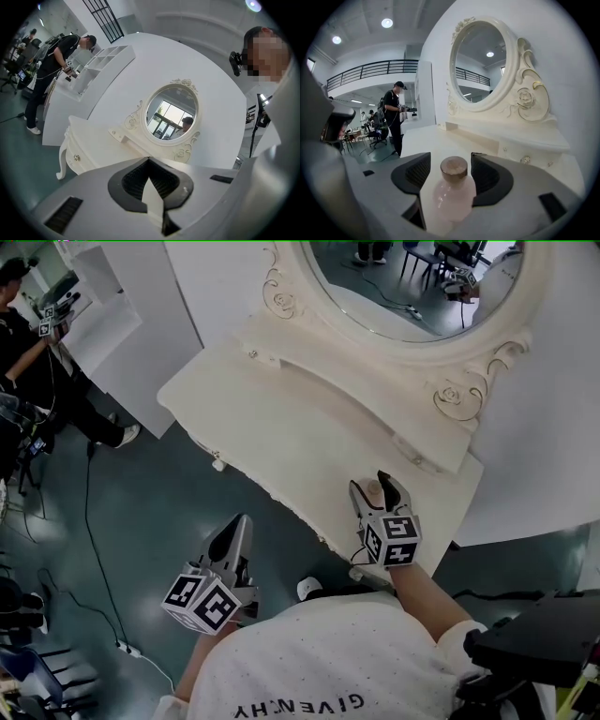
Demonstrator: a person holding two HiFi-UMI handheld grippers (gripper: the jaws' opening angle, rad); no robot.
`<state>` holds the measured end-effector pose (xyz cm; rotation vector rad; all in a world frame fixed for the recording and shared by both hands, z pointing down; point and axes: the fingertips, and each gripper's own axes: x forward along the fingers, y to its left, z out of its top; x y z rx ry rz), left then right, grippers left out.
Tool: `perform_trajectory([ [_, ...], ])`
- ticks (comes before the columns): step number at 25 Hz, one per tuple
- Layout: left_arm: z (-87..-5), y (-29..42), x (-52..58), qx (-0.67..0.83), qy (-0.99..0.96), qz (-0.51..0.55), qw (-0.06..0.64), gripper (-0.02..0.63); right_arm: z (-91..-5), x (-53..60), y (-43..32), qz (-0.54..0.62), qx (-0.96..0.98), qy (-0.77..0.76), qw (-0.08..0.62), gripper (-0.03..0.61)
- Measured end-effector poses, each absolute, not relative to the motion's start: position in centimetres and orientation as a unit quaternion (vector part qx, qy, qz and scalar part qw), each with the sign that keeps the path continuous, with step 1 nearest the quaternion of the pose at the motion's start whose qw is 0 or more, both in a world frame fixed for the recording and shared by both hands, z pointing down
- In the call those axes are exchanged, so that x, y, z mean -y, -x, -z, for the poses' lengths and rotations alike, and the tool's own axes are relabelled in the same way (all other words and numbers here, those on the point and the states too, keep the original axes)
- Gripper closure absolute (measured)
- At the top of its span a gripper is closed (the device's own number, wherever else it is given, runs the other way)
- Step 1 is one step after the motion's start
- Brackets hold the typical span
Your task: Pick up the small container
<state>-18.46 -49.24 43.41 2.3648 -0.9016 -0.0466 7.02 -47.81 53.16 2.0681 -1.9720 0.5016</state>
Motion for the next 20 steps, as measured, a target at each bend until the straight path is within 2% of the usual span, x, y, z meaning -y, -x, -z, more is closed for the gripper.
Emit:
perform_trajectory([
  [4, -43.1, 19.4, 49.2, 0.350, -0.889, 0.014, 0.294, 0.614, -54.4, 48.0, -7.2, -0.175, 0.662, -0.715, 0.144, 0.333],
  [7, -43.1, 19.8, 49.4, 0.357, -0.887, 0.011, 0.292, 0.614, -54.5, 48.0, -7.6, -0.167, 0.654, -0.722, 0.152, 0.408],
  [15, -42.6, 18.1, 49.5, 0.336, -0.901, 0.002, 0.273, 0.614, -54.6, 48.3, -7.4, -0.152, 0.693, -0.688, 0.153, 0.436],
  [20, -43.7, 17.7, 49.1, 0.332, -0.898, -0.003, 0.291, 0.614, -54.5, 48.3, -7.4, -0.152, 0.700, -0.680, 0.155, 0.433],
])
